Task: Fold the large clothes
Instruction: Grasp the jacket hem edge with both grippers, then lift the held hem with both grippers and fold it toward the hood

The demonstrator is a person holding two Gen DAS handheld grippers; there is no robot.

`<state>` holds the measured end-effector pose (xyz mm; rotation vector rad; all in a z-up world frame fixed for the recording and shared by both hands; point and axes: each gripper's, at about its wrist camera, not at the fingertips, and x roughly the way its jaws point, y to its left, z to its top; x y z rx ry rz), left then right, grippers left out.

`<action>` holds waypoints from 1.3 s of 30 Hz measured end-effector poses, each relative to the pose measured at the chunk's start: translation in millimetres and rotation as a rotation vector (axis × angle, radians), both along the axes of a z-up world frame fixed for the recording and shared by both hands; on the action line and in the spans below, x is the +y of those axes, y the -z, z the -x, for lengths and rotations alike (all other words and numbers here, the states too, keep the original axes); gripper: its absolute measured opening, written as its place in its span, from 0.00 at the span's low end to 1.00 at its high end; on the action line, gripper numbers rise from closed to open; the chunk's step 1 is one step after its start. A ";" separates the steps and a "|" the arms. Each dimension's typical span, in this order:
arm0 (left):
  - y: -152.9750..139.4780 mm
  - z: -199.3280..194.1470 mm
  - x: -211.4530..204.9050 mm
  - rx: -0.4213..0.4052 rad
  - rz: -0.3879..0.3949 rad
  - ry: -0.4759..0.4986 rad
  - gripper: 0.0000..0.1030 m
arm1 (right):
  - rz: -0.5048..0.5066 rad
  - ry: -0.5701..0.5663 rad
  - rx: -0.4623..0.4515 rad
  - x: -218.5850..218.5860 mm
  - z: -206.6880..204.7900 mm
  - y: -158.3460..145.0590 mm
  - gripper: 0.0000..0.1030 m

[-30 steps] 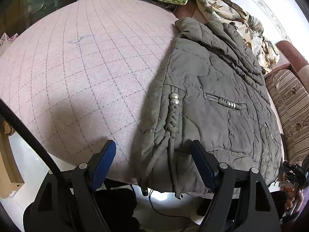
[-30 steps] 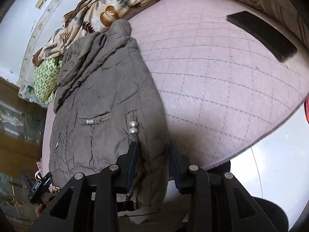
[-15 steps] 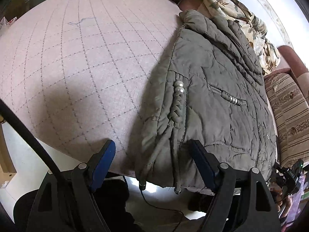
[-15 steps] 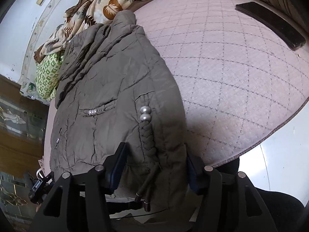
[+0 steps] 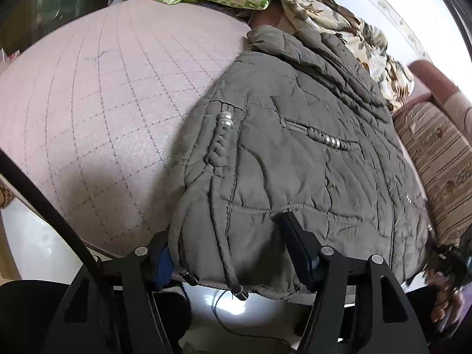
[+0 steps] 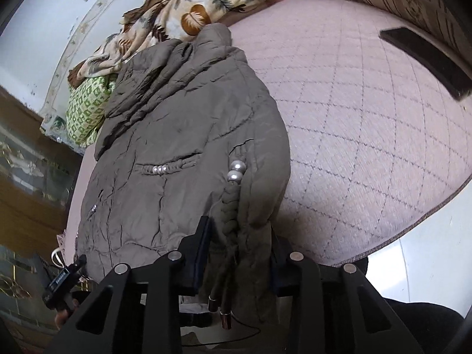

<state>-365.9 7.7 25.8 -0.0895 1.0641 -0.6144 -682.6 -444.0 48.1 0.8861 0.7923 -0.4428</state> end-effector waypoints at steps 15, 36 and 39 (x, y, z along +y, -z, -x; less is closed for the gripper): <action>-7.0 6.2 -6.2 -0.076 0.028 0.000 0.35 | 0.071 -0.022 -0.075 9.6 -4.5 -9.8 0.18; -1.0 8.5 -26.2 -0.133 -0.082 0.050 0.47 | 0.079 0.016 -0.003 10.3 -12.3 1.6 0.19; -6.0 8.7 -20.0 -0.122 -0.035 0.057 0.28 | 0.101 0.010 -0.011 14.7 -10.2 -3.4 0.16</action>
